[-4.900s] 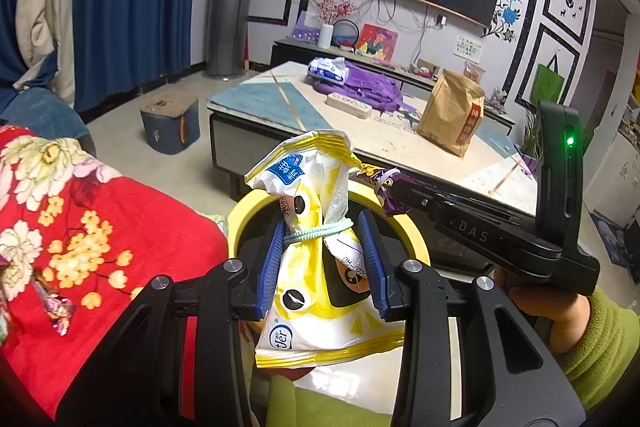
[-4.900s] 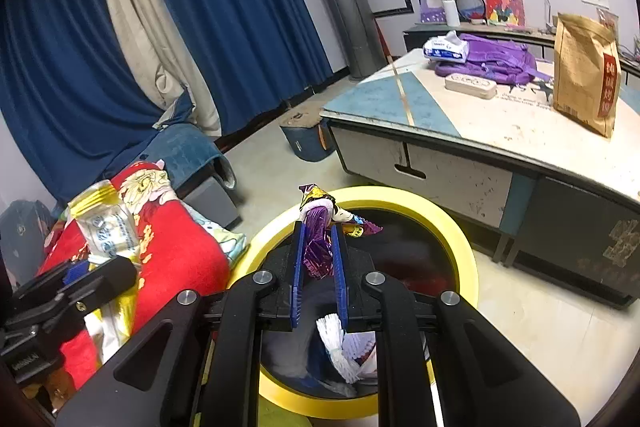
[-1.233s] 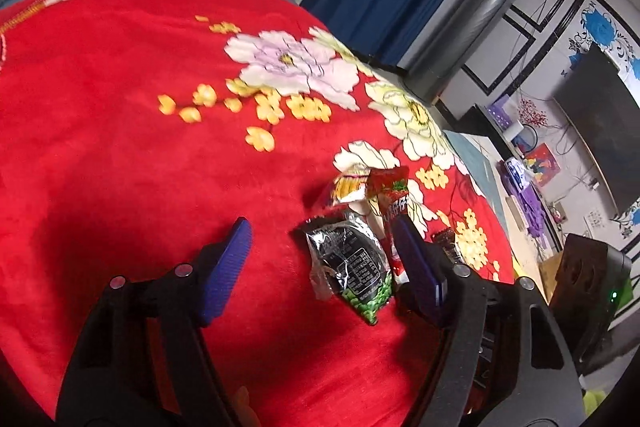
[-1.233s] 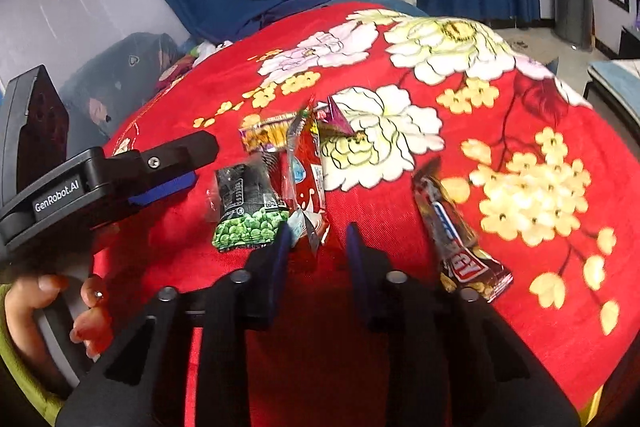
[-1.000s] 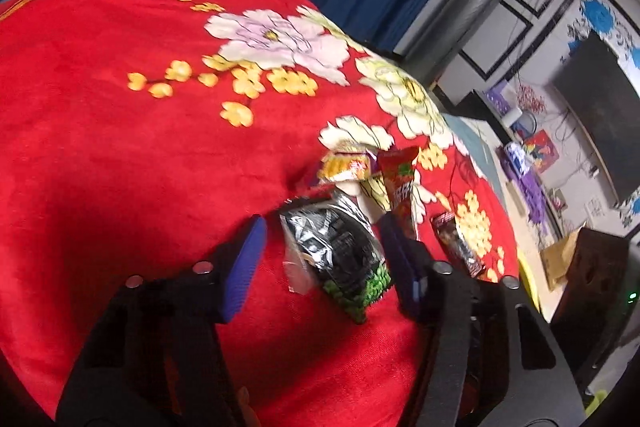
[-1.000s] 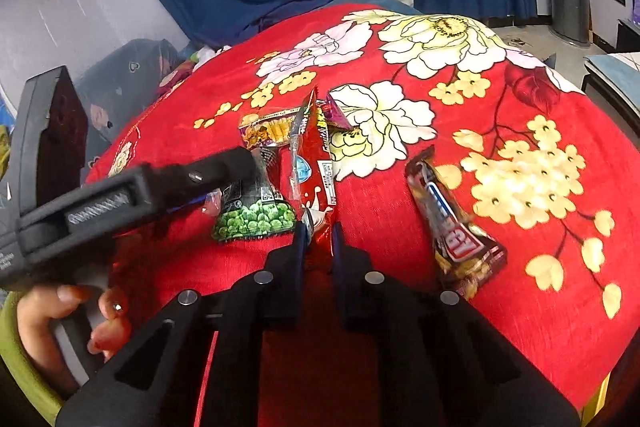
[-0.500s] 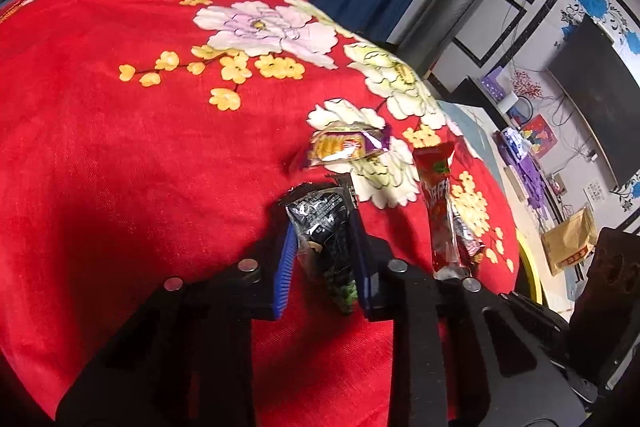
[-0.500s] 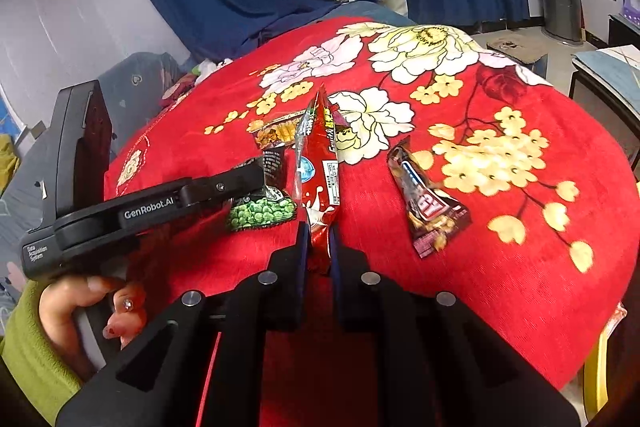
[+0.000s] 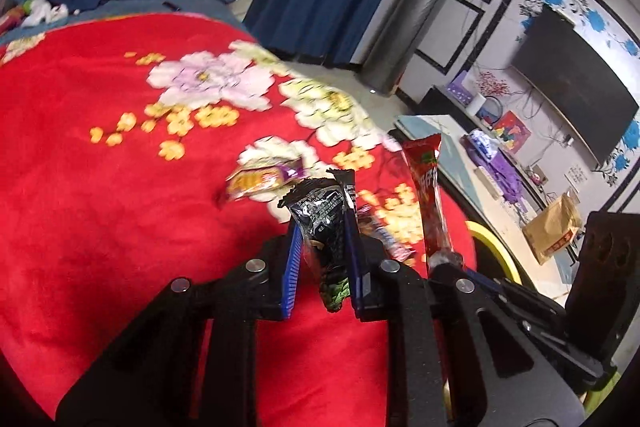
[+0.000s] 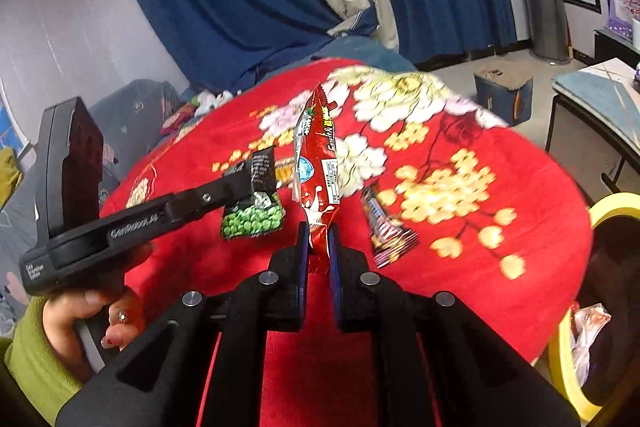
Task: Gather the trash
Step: 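Grasp the black snack packet with the left tool while the right tool grasps the red candy stick, then carry the black packet and red candy stick over the bin and open both tools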
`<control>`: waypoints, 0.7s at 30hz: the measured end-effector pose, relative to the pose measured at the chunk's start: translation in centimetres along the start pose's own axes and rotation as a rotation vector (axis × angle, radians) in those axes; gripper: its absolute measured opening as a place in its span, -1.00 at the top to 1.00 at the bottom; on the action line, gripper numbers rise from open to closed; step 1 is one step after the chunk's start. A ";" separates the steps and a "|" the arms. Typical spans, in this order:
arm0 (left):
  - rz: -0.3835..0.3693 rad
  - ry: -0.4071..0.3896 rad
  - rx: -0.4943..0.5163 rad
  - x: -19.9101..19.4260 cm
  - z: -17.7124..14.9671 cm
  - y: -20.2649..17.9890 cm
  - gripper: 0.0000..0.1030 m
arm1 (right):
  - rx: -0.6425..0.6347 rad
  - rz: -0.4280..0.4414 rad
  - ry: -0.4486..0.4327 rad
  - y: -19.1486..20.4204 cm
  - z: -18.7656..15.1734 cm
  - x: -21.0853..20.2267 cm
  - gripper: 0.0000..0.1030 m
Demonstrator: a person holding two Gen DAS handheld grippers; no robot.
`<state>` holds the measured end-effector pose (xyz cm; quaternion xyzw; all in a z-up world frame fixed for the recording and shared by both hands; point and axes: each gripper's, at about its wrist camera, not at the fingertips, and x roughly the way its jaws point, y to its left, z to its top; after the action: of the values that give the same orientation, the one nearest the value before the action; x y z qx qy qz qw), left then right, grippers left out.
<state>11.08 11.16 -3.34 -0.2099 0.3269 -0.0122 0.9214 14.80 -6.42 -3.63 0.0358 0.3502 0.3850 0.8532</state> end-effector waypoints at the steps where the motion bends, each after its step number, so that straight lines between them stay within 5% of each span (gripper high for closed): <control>1: -0.008 -0.004 0.006 -0.1 0.1 -0.4 0.72 | 0.004 -0.005 -0.015 -0.3 0.2 -0.6 0.82; 21: -0.124 -0.057 0.212 -0.5 -0.1 -10.9 0.72 | 0.080 -0.165 -0.149 -6.5 -0.4 -8.2 0.82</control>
<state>11.89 1.31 1.23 -0.1312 0.2840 -0.0975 0.9448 14.96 -16.65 -1.43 0.0690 0.3027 0.2953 0.9035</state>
